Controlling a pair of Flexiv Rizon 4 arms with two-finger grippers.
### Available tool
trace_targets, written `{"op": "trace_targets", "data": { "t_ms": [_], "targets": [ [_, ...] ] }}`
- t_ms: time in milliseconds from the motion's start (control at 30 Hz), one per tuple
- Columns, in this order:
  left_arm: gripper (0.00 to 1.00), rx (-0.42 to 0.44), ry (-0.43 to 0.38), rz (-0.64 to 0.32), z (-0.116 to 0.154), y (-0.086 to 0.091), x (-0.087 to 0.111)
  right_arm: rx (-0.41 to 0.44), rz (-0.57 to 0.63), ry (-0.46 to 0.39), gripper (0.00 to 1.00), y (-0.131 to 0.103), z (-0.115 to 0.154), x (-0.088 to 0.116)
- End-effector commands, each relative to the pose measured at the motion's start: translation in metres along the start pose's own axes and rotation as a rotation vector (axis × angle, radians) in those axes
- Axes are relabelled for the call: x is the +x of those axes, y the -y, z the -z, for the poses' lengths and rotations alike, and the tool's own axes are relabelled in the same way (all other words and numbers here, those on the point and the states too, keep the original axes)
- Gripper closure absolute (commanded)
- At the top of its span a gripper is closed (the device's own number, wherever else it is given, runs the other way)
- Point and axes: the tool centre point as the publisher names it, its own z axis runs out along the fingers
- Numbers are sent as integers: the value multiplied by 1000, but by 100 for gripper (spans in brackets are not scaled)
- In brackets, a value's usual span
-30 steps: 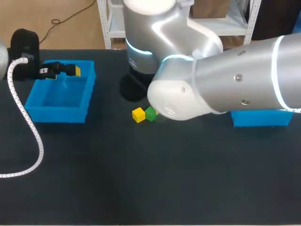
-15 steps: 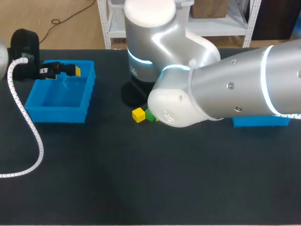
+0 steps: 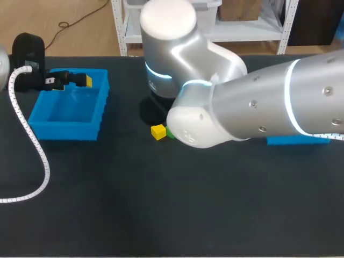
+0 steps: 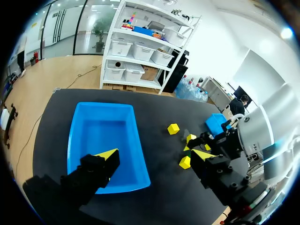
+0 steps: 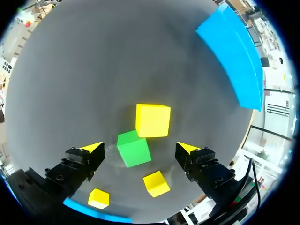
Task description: Put the green cubes in the right bin and the yellow cubes in the left bin.
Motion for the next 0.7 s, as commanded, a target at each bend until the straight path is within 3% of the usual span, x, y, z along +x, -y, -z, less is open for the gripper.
{"op": "trace_targets", "data": {
  "t_ms": [33,167,200,267,700],
  "targets": [
    [0,9,6,-2,0,-2,1,-2,-6,-1,0,2,-6,0],
    [0,9,6,-2,0,-2,1,7,-29,-11,0,5,-11,3],
    [0,9,6,-2,0,-2,1,12,-40,-12,51,7,-12,4],
    [0,9,6,-2,0,-2,1,20,-53,-17,100,10,-13,6],
    [0,9,6,-2,0,-2,1,63,-130,4,100,24,-1,9]
  ]
}}
